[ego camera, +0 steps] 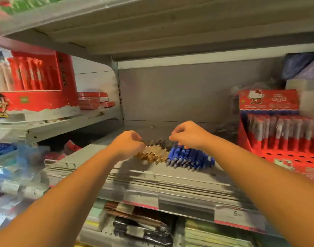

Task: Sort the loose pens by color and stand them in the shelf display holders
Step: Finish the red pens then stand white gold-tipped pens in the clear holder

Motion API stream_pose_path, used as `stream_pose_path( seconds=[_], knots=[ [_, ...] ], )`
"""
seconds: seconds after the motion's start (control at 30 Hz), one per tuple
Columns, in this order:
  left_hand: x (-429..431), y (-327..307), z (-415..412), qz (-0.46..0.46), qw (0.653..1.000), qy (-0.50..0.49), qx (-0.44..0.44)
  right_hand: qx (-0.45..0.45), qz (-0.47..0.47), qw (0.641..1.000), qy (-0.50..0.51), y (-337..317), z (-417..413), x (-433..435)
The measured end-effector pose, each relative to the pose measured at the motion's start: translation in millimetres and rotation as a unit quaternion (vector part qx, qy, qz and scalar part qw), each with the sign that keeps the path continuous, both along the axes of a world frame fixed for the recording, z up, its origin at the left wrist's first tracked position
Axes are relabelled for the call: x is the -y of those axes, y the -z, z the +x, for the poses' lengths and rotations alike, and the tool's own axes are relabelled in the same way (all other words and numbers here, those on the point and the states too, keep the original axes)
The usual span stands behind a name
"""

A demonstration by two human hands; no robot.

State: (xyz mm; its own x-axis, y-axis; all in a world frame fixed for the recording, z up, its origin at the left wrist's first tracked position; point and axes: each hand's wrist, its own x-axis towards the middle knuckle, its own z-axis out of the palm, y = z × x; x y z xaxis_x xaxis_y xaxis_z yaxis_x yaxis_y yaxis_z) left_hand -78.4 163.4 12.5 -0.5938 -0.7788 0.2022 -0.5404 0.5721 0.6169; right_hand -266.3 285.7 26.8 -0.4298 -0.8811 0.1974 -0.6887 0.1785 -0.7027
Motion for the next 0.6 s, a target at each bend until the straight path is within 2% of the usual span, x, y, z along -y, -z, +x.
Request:
stream_pose_path(
  seconds=[0.1, 0.2, 0.37, 0.47, 0.6],
  knots=[
    [27, 3, -18, 0.006, 0.999, -0.011, 0.034, -0.035, 0.069, 0.997, -0.005, -4, 2, 33],
    [49, 6, -40, 0.053, 0.996, -0.027, 0.069, -0.087, 0.153, 0.984, -0.017, -9, -1, 61],
    [76, 4, -73, 0.127, 0.963, -0.006, 0.238, -0.147, 0.278, 0.948, -0.044, -16, -8, 96],
    [93, 1, -83, 0.191, 0.946, 0.022, 0.260, -0.153, 0.301, 0.940, -0.042, -16, -12, 110],
    [111, -2, -83, 0.201, 0.940, 0.042, 0.272, -0.139, 0.333, 0.932, -0.024, -9, -10, 121]
  ],
)
